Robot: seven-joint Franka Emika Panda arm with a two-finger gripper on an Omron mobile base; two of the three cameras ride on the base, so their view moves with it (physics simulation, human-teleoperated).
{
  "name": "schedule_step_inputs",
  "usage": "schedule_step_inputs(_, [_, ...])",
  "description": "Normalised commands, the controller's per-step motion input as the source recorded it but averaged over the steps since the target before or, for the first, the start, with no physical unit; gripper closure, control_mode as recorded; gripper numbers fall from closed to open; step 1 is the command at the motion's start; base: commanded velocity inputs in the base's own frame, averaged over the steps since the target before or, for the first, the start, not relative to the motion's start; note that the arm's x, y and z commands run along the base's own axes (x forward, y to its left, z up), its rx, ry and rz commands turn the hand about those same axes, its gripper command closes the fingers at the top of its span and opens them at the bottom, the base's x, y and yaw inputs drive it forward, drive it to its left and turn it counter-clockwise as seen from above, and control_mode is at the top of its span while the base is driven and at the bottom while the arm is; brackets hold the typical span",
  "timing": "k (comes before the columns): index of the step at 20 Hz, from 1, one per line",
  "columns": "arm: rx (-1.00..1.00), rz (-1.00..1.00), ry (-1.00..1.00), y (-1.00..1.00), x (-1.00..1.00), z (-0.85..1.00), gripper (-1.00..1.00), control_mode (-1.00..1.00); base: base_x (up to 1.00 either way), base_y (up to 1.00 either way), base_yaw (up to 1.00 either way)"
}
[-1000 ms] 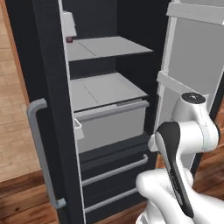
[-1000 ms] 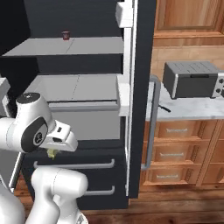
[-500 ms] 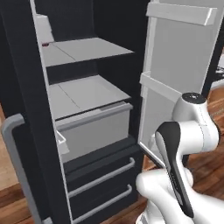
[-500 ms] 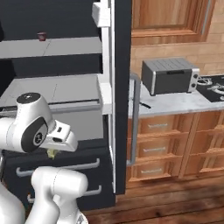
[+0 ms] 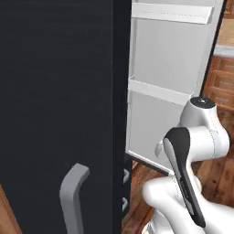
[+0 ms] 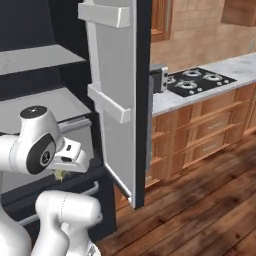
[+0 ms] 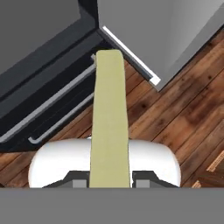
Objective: Retrieve the butter from the fridge and place it on a plate on the dining table. Then retrieve the butter knife by the fridge and place it near the plate.
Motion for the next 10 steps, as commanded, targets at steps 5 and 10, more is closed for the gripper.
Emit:
schedule_step_inputs(5, [0.0, 0.0, 0.0, 0.0, 0.0, 0.0, 1.0, 1.0, -0.33, 0.3, -0.52])
schedule_step_inputs(10, [0.0, 0.0, 0.0, 0.0, 0.0, 0.0, 1.0, 1.0, -0.7, -0.27, -0.34])
